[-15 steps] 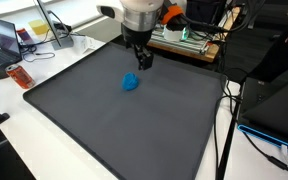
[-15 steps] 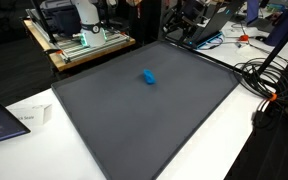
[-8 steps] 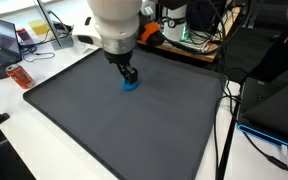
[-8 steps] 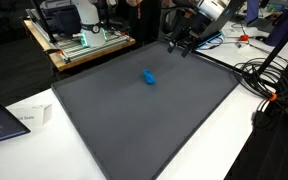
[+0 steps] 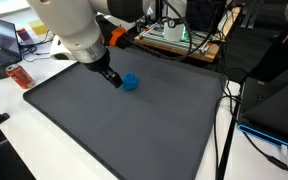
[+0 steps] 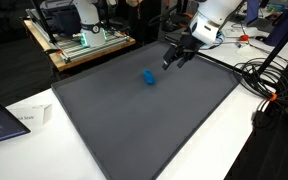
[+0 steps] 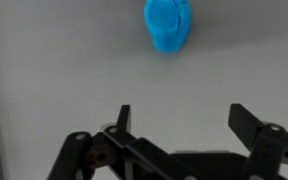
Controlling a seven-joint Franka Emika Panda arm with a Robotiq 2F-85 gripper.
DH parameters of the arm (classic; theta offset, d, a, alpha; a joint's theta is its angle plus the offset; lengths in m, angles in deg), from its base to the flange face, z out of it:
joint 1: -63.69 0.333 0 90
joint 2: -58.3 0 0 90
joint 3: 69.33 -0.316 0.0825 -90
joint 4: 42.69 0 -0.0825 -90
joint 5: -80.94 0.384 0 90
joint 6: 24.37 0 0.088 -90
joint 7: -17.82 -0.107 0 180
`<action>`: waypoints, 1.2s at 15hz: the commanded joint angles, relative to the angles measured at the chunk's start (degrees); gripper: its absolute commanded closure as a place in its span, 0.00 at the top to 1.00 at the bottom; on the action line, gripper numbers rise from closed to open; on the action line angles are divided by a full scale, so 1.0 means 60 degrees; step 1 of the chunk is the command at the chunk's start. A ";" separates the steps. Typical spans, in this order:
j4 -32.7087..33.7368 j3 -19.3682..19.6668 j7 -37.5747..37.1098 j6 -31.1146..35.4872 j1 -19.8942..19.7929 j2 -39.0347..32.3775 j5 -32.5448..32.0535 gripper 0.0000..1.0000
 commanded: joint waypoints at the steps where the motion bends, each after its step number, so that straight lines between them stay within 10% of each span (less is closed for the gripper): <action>1: 0.0614 -0.0172 0.1306 -0.0163 -0.0689 -0.0523 0.1203 1.00; 18: -0.0540 -0.0697 0.5303 -0.0533 -0.3319 -0.0794 0.5198 1.00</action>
